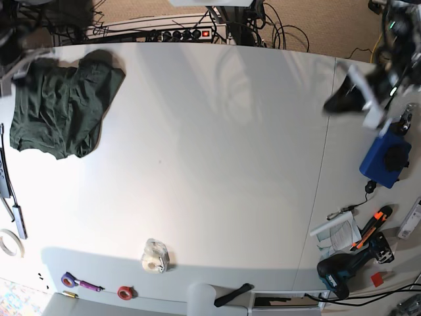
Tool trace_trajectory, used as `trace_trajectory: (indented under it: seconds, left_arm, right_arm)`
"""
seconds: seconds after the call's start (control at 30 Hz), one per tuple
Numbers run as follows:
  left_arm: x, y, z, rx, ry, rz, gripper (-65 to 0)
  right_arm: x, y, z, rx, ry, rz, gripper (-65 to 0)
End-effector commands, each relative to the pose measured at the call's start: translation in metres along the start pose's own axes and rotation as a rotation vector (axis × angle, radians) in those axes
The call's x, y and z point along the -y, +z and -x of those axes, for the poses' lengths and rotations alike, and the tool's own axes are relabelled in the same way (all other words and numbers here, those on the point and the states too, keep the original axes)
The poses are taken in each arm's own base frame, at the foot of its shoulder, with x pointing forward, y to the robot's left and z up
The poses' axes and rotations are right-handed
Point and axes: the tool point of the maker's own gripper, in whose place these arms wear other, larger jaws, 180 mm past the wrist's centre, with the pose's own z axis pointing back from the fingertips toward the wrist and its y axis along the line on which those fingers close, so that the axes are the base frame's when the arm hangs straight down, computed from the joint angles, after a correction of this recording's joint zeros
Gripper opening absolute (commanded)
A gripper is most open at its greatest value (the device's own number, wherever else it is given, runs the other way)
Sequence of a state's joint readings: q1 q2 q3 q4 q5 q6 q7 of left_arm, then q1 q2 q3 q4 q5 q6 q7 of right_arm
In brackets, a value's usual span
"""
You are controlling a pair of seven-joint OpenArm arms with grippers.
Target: Layout the t-shirt on the table in an organized manner, then fold the t-shirt properly
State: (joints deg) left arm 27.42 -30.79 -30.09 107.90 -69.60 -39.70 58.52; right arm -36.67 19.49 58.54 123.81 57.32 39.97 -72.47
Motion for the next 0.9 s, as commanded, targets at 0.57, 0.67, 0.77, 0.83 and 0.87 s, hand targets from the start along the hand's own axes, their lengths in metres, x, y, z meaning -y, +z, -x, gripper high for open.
trace_trajectory:
  seconds: [0.57,0.67,0.77,0.83,0.87]
  left_arm:
    - [0.101,0.136,0.251,-0.752,0.651,0.168,-65.0]
    - [0.104,0.117,0.287,-0.814,0.624,0.176,-65.0]
    - [0.098,0.081,0.312,-0.784,0.551,0.160,-65.0]
    - [0.092,0.049,0.320,-0.732,0.481,0.152,-65.0]
    - [0.089,0.031,0.322,-0.699,0.442,0.152,-65.0]
  right_arm:
    - [-0.131,0.050,0.259,-0.931,-0.180,-0.563,-65.0]
    - [-0.145,0.032,0.303,-1.032,-0.191,-0.604,-65.0]
    - [-0.158,0.008,0.339,-1.097,-0.216,-0.611,-65.0]
    - [-0.166,-0.019,0.352,-1.080,-0.239,-0.602,-65.0]
    - [-0.169,-0.035,0.354,-1.050,-0.246,-0.594,-65.0]
